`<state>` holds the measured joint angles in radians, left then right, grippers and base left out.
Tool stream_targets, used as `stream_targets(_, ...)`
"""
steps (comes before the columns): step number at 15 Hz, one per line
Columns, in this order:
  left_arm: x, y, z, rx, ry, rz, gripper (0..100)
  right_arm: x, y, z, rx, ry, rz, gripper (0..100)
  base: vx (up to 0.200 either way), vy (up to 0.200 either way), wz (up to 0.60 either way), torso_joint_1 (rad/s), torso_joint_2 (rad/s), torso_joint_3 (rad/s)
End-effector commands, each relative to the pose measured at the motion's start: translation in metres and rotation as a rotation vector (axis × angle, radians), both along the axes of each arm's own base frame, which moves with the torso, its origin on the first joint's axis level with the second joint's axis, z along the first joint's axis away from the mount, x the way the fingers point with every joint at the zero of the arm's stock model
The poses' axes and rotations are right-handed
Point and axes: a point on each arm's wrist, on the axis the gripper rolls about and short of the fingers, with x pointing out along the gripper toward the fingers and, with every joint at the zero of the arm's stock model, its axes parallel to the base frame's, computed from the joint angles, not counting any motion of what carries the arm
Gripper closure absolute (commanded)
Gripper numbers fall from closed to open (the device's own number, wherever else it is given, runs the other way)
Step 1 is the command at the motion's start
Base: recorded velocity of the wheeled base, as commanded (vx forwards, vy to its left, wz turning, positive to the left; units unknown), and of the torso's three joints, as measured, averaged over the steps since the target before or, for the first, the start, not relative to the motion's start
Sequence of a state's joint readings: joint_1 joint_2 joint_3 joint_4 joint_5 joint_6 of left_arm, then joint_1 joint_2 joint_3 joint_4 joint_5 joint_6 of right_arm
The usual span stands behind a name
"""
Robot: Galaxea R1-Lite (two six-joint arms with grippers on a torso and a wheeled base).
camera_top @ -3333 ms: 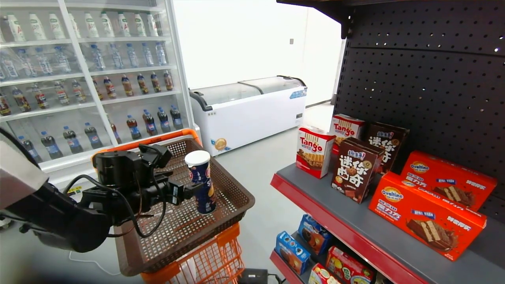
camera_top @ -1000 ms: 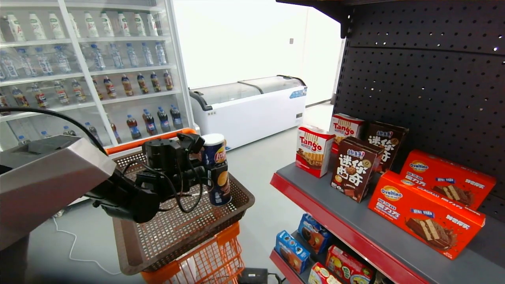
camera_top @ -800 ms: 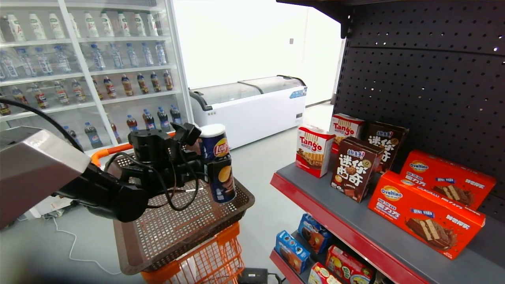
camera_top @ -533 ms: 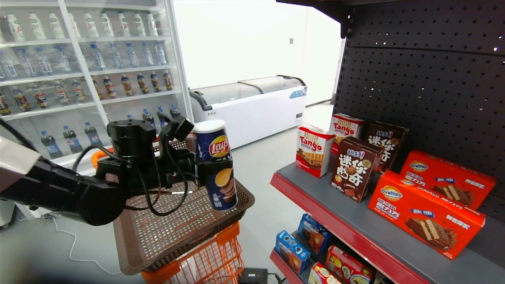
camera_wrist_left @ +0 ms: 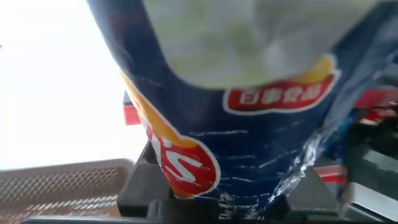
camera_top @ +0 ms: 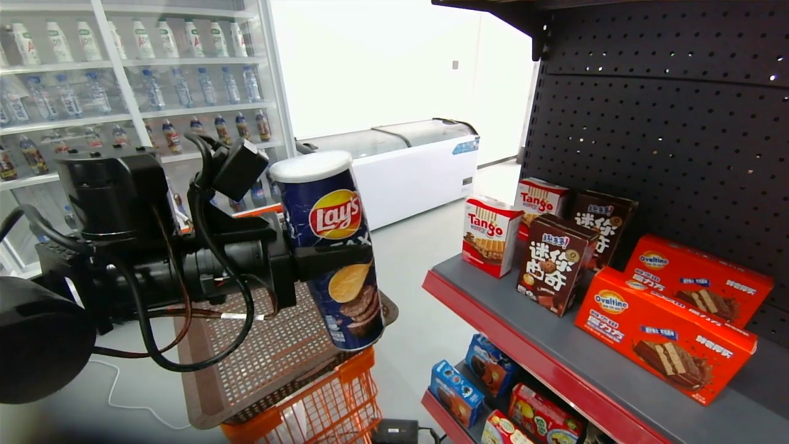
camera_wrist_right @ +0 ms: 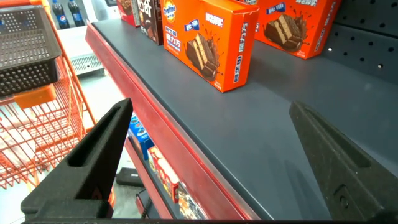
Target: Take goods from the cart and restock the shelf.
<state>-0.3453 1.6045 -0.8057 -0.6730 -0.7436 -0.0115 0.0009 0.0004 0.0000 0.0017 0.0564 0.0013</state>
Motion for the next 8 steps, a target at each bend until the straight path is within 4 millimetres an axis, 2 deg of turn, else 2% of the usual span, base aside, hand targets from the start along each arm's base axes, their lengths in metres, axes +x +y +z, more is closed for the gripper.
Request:
stream_targets(1, -0.010, -0.011, 0.007, -0.004, -0.030, -0.049, 100, 0.000, 0.000, 0.000, 0.000, -0.001, 0.001, 0, 0.000, 0.000, 0.00, 0.000, 0.00, 0.000)
stream_targets(4, -0.020, -0.024, 0.008, 0.007, -0.054, -0.109, 100, 0.000, 0.000, 0.000, 0.000, -0.001, 0.001, 0, 0.000, 0.000, 0.00, 0.000, 0.00, 0.000)
stream_targets(8, -0.041, -0.030, 0.014, 0.022, -0.030, -0.141, 100, 0.000, 0.000, 0.000, -0.001, -0.001, 0.003, 0, 0.000, 0.000, 0.00, 0.000, 0.00, 0.000)
